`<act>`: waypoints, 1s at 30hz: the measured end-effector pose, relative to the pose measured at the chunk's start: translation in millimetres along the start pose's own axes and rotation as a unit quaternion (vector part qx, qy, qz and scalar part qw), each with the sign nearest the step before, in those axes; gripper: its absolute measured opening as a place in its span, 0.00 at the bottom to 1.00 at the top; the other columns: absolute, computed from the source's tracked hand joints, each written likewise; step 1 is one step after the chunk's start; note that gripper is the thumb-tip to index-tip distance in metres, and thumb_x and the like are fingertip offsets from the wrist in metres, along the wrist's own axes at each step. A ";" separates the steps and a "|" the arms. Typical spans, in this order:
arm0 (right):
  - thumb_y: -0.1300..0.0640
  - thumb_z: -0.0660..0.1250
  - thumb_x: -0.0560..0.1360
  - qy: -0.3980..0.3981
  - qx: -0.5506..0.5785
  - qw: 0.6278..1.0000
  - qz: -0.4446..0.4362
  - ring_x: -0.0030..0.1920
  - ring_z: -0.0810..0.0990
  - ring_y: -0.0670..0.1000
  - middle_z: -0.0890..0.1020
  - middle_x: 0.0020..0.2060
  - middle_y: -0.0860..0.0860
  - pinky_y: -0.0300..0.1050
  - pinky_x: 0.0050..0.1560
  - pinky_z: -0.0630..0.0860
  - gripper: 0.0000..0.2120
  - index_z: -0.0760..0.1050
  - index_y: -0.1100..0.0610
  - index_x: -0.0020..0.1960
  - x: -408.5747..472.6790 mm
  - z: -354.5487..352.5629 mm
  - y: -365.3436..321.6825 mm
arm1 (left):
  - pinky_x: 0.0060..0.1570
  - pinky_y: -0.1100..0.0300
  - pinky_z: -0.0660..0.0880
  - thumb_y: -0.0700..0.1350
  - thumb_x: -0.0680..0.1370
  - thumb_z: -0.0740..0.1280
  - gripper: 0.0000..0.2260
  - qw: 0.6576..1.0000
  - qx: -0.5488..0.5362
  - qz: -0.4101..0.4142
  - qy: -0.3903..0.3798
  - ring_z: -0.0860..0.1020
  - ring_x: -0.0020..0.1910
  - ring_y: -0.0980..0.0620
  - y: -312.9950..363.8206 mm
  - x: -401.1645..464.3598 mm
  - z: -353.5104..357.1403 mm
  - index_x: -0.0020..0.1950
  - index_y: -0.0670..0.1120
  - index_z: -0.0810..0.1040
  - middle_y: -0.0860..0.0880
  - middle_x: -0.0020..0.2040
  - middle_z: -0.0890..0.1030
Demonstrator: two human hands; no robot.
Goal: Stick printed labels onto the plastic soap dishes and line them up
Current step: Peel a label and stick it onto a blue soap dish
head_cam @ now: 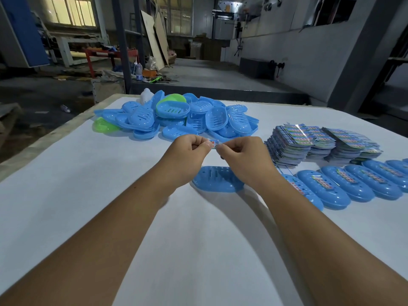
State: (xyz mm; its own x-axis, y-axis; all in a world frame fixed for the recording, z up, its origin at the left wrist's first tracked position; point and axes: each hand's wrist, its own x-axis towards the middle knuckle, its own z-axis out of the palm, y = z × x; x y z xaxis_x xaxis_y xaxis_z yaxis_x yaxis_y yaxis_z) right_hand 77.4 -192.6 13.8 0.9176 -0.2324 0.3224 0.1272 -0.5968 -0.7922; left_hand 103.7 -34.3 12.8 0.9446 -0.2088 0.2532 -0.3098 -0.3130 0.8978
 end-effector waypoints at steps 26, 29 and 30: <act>0.40 0.75 0.67 -0.061 -0.220 0.972 0.056 0.27 0.74 0.49 0.76 0.20 0.47 0.42 0.31 0.70 0.18 0.83 0.53 0.29 -7.7 -30.1 -5.5 | 0.48 0.48 0.79 0.51 0.66 0.67 0.11 0.991 0.051 -0.116 -0.039 0.76 0.40 0.50 -2.6 -12.2 5.5 0.38 0.45 0.84 0.41 0.39 0.84; 0.40 0.76 0.65 -0.057 -0.243 0.967 0.060 0.29 0.76 0.48 0.77 0.20 0.45 0.41 0.30 0.68 0.15 0.82 0.51 0.30 -10.1 -30.0 -6.2 | 0.43 0.55 0.73 0.51 0.67 0.65 0.13 0.986 0.123 -0.106 -0.049 0.72 0.40 0.55 -7.3 -8.4 4.4 0.39 0.42 0.82 0.50 0.35 0.78; 0.40 0.76 0.65 -0.055 -0.249 0.965 0.062 0.29 0.76 0.48 0.75 0.19 0.45 0.40 0.29 0.67 0.15 0.82 0.50 0.29 -10.6 -30.1 -6.5 | 0.44 0.54 0.75 0.51 0.67 0.65 0.12 0.985 0.131 -0.103 -0.050 0.73 0.40 0.54 -7.7 -8.3 4.2 0.39 0.43 0.83 0.50 0.34 0.79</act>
State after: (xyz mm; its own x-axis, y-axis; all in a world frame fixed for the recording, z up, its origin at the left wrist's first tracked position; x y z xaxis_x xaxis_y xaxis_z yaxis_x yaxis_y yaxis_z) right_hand 55.5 -209.3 31.2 0.9523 -0.2583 0.1627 -0.1568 -0.8712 -0.4652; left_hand 97.8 -34.1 2.2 0.9792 -0.2010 0.0267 -0.1417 -0.5841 0.7992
